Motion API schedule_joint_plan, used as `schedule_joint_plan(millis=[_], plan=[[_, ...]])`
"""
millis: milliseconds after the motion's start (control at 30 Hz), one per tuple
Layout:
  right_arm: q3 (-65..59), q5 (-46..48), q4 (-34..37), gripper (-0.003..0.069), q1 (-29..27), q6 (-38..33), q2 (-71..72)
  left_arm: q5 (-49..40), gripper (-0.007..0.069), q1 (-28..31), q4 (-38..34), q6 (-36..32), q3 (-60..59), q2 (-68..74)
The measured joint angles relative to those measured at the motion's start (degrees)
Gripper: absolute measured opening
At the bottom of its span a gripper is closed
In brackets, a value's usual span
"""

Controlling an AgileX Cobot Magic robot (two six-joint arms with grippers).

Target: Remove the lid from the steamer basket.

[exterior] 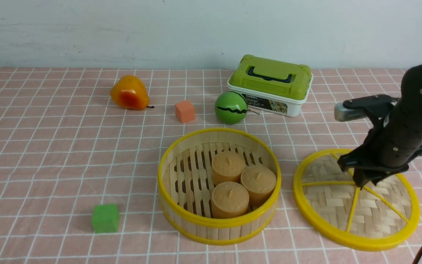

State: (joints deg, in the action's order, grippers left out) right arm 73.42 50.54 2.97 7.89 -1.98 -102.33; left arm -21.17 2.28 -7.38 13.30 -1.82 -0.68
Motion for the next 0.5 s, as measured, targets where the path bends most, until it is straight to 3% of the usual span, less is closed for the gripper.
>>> schedule_joint_plan(millis=[100,267,400,500], plan=[[0.0,3.3,0.1,0.0319,-0.2,-0.8,4.2,0.0,0.0239,0.0,0.0,0.0,0.0,0.0],[0.4,4.9,1.9,0.0323,-0.4,-3.6,14.2,0.0,0.0239,0.0,0.0,0.0,0.0,0.0],[0.4,6.0,4.5,0.0253,-0.4,-5.6,27.9,0.0,0.0239,0.0,0.0,0.0,0.0,0.0],[-1.6,5.8,6.2,0.0144,-0.4,-6.0,37.2,0.0,0.0239,0.0,0.0,0.0,0.0,0.0]])
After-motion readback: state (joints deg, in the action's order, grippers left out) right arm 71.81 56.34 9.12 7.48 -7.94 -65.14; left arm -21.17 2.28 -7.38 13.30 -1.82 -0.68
